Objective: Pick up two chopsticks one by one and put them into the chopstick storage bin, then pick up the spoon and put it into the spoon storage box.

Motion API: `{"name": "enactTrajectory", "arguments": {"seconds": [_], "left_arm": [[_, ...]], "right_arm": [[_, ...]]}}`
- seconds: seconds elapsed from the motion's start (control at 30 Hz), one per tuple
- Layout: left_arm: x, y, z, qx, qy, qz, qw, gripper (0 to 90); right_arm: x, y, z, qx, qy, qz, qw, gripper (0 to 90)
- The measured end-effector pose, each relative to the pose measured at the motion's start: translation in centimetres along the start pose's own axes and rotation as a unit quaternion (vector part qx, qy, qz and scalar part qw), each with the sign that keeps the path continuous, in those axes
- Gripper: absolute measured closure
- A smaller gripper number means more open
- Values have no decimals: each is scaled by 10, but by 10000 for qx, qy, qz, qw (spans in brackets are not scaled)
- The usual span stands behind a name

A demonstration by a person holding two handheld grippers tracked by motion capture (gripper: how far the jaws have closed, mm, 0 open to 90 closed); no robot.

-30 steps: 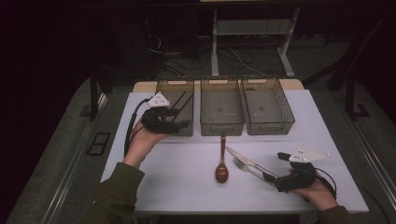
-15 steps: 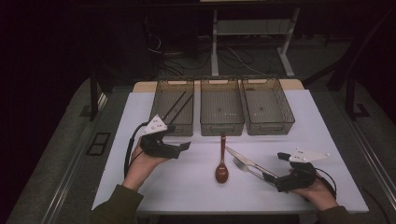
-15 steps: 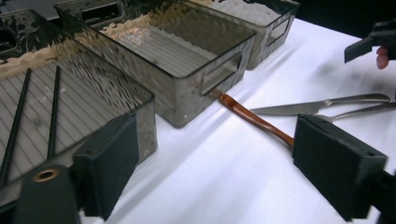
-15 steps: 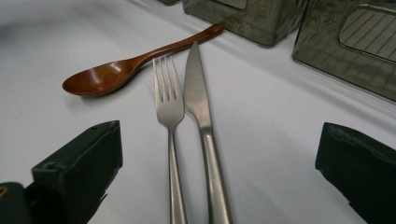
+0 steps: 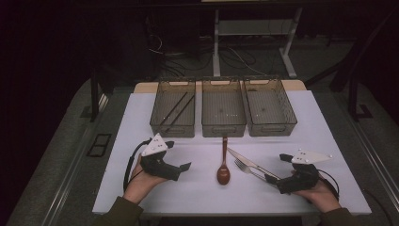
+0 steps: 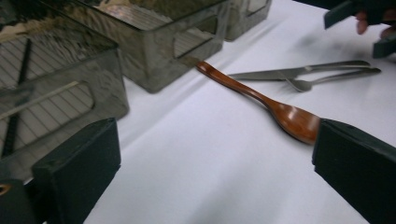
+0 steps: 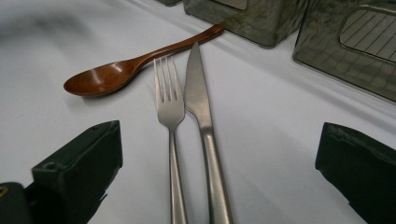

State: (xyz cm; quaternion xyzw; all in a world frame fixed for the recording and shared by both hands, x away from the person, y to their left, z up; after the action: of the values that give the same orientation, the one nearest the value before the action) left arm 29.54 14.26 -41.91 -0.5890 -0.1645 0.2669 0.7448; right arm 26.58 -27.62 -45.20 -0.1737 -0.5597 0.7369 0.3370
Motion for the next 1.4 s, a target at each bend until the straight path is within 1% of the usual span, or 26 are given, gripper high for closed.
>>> {"name": "enactTrajectory", "arguments": {"seconds": [0.23, 0.37, 0.47, 0.53, 0.67, 0.77, 0.83, 0.93, 1.07, 1.27, 1.4], "left_arm": [[-7, 15, 3, 157, 18, 98, 9998, 0], [-10, 22, 4, 271, 26, 90, 9996, 0], [-10, 26, 4, 300, 22, 92, 9995, 0], [-10, 26, 4, 342, 24, 92, 9994, 0], [-9, 27, 4, 328, 10, 85, 9994, 0], [-8, 28, 4, 349, 5, 86, 9994, 0], [-9, 28, 4, 344, -1, 88, 9994, 0], [-10, 27, 3, 304, 13, 111, 9995, 0], [-14, 26, -3, 286, 98, 95, 9995, 0], [-22, 23, -18, 308, 302, 43, 9991, 0], [-27, 21, -28, 325, 455, 28, 9984, 0]], "right_arm": [[0, 0, 0, 13, 0, -7, 10000, 2], [0, 0, 0, 19, -6, 15, 10000, 2], [1, 0, 0, 29, -21, 4, 10000, 2], [1, -1, 0, 57, -35, -3, 10000, 2], [3, -5, 2, 85, -101, -2, 9999, 2], [4, -6, 2, 108, -181, -66, 9998, 2], [7, -8, 2, 102, -247, -46, 9996, 2], [8, -8, 0, 124, -255, -32, 9996, 2], [6, -7, -1, 125, -243, -30, 9996, 2], [6, -6, -2, 144, -240, 2, 9996, 2], [5, -5, -3, 159, -236, -27, 9996, 2]]}}
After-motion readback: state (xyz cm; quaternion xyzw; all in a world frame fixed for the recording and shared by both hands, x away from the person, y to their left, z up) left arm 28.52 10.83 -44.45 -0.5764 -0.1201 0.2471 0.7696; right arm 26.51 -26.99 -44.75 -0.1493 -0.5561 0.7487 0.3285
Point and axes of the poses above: each handheld gripper's, and its own axes: z roughly backward along the jaws, y roughly out of its underside, x roughly to its left, the point moved 2 cm from there along -z, roughly forward along the jaws, and after that the axes turned 15 degrees about -x, right-handed, at the moved point
